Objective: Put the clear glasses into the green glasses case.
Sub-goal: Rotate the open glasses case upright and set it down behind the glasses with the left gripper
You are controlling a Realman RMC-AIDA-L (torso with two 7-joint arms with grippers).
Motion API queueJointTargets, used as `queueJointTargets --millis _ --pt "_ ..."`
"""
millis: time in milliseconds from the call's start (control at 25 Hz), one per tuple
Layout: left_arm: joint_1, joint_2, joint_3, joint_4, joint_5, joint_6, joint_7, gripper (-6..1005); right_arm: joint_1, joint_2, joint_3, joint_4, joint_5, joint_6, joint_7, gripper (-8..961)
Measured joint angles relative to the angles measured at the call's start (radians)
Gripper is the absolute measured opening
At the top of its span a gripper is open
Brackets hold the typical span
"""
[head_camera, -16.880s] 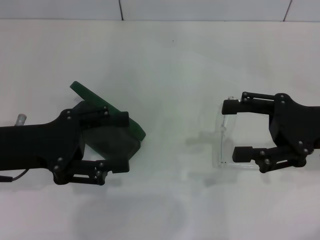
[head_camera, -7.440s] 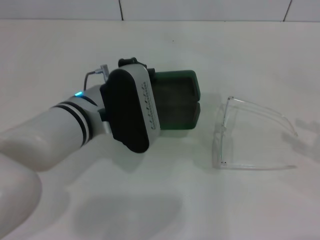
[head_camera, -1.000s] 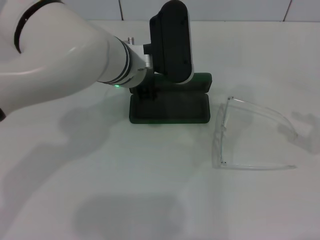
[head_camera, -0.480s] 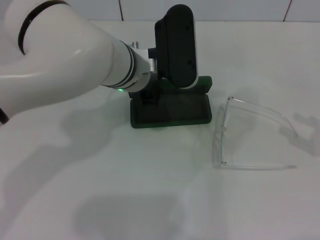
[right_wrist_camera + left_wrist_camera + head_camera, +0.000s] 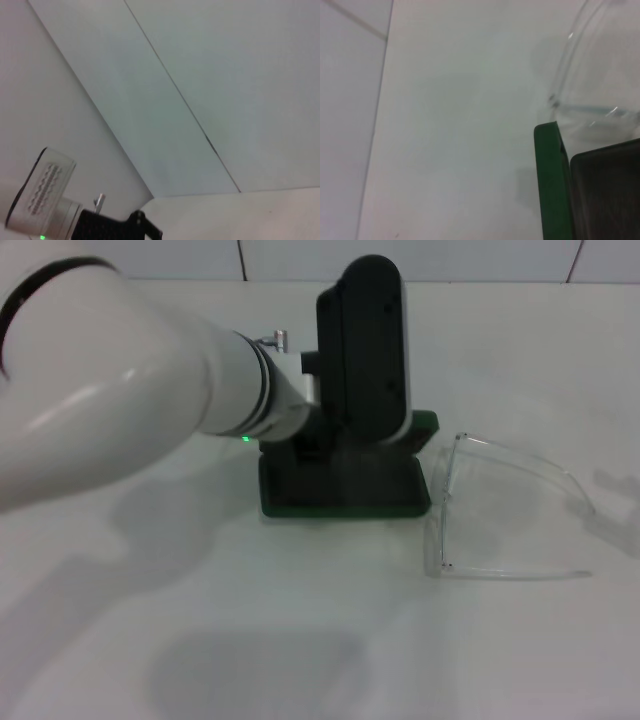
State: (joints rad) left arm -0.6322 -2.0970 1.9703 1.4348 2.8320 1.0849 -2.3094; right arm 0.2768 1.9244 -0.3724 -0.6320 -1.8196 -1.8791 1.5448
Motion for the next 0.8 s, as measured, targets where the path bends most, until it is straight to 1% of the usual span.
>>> queueJointTargets --millis 80,200,440,800 --pt "0.028 0.0 0.023 0.039 0.0 0.003 -0.001 183 -0.001 -0.001 0.005 0.0 0.006 -0.01 0.0 617" --pt "0.047 0.0 0.038 0.059 0.002 0.006 -0.004 181 0.0 -0.002 0.012 0.0 0.009 -0.025 0.0 616" --pt "0.053 -0.001 0.04 0.06 0.003 0.006 -0.028 180 -0.002 -0.003 0.012 0.0 0.01 -0.035 0.0 615" --pt "0.049 -0.004 0.067 0.053 0.002 -0.007 -0.081 178 0.006 -0.002 0.0 0.0 0.002 -0.035 0.007 613"
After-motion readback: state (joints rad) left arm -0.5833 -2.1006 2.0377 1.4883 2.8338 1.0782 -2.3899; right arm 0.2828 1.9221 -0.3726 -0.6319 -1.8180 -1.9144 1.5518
